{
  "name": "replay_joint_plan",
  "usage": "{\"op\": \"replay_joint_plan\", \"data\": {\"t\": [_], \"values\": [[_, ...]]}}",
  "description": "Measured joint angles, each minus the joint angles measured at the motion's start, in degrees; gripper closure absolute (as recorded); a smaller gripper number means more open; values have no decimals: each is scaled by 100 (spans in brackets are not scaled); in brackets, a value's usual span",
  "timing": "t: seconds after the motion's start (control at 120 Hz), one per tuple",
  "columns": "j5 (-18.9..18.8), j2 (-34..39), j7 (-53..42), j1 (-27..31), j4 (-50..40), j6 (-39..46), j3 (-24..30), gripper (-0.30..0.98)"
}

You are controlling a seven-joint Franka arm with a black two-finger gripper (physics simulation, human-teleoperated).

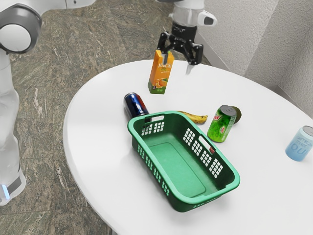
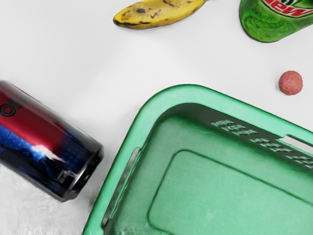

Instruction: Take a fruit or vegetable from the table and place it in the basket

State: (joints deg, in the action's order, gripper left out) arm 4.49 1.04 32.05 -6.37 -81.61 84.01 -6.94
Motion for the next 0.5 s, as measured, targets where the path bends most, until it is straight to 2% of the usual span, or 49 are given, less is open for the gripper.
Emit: {"op": "replay_joint_plan", "data": {"t": [0.133,0.233,0.35,0.45,0.5], "values": [[107,-7,2096,138,43,-210,-40,0],[147,-7,3053,352,46,-299,-15,0],[321,17,3475,609,46,-359,-2,0],[528,84,3445,778,51,-397,-20,0],[387,79,3166,841,62,-407,-8,0]]}}
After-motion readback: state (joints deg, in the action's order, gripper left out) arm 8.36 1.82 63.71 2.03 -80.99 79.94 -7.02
